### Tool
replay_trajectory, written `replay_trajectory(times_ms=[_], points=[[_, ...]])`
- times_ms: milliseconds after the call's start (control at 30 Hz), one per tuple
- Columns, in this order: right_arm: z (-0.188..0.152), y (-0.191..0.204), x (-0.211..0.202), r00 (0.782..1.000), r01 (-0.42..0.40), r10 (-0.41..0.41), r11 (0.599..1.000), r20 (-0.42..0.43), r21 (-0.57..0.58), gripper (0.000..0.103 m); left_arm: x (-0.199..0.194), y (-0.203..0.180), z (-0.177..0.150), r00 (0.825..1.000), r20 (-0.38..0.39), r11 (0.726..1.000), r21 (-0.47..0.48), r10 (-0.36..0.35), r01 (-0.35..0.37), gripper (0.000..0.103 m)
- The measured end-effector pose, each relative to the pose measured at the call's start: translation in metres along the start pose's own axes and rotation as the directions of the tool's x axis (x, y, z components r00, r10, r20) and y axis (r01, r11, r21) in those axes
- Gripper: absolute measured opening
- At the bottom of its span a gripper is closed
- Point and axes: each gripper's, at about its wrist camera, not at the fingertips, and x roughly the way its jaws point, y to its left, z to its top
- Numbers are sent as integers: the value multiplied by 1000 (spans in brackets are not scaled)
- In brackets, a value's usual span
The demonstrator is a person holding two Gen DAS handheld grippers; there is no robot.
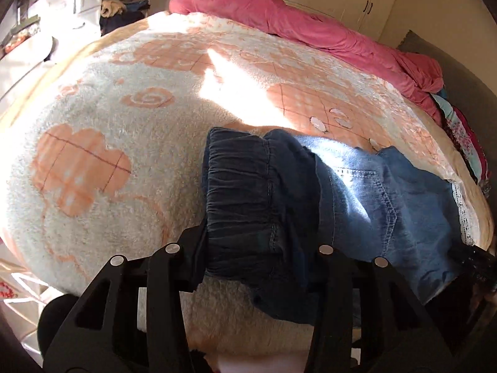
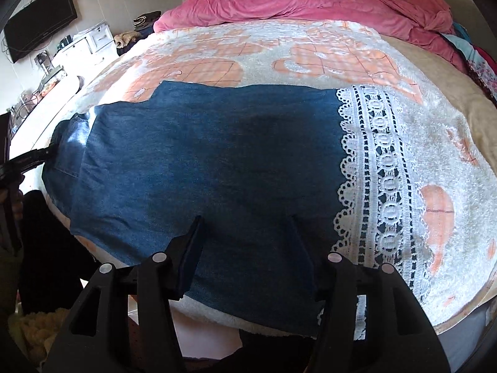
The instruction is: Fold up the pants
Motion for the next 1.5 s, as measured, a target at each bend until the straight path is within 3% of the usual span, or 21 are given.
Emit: replay_trajectory(times_ms=[67, 133, 200, 233, 333, 500, 633, 700, 800, 900, 1033, 1133, 1233, 1367, 1500], points=[[0, 0, 0, 1000, -1, 1, 1000, 1, -1, 53, -13, 9, 8, 999, 44, 1000, -1, -3, 3, 32], [0, 0, 0, 1000, 1, -1, 1000, 0, -3, 53, -20, 19, 11, 996, 75, 999, 13, 40, -41, 32], [0, 1, 1, 1000, 3, -3, 1000, 0, -4, 53, -11, 30, 9, 999, 35, 999, -8, 31, -31, 33], [-1, 1, 1, 1000, 3, -3, 1000, -1, -4, 53, -2, 34, 5, 1000, 5, 999, -25, 25, -25, 35], [-1, -2, 1, 1000, -1, 1, 1000, 1, -1, 53, 8, 39, -4, 999, 15, 999, -44, 29, -29, 48], [-2, -5, 1, 1000, -13, 13, 1000, 2, 8, 54, 2, 48, -2, 999, 17, 996, -82, 27, -26, 61], [-2, -6, -2, 999, -39, 38, 999, 13, 16, 58, -36, 39, 3, 990, 113, 996, -57, 80, -73, 62], [-2, -5, -11, 998, -33, 32, 999, 52, 16, 58, -52, 26, 11, 983, 158, 996, -11, 92, -91, 62], [2, -14, -37, 982, -84, 74, 995, 174, 51, 58, -57, 4, 26, 986, 165, 998, 43, 32, -39, 66], [13, -38, -55, 970, -66, 39, 992, 238, 107, 58, -41, -27, 40, 989, 128, 995, 82, -67, 57, 66], [33, -77, -61, 967, 13, -58, 984, 247, 179, 58, -13, -77, 54, 982, 84, 975, 160, -168, 153, 66], [51, -101, -50, 974, 3, -50, 978, 220, 207, 59, 18, -110, 65, 975, 10, 955, 200, -223, 217, 66], [66, -123, -29, 982, -25, -22, 969, 187, 247, 58, 50, -129, 73, 964, -72, 944, 194, -257, 266, 66], [84, -146, -3, 988, -87, 41, 946, 149, 313, 58, 81, -151, 78, 963, -138, 933, 247, -231, 260, 66], [94, -148, 20, 990, -121, 92, 944, 108, 307, 58, 109, -161, 78, 950, -212, 919, 276, -228, 282, 66]])
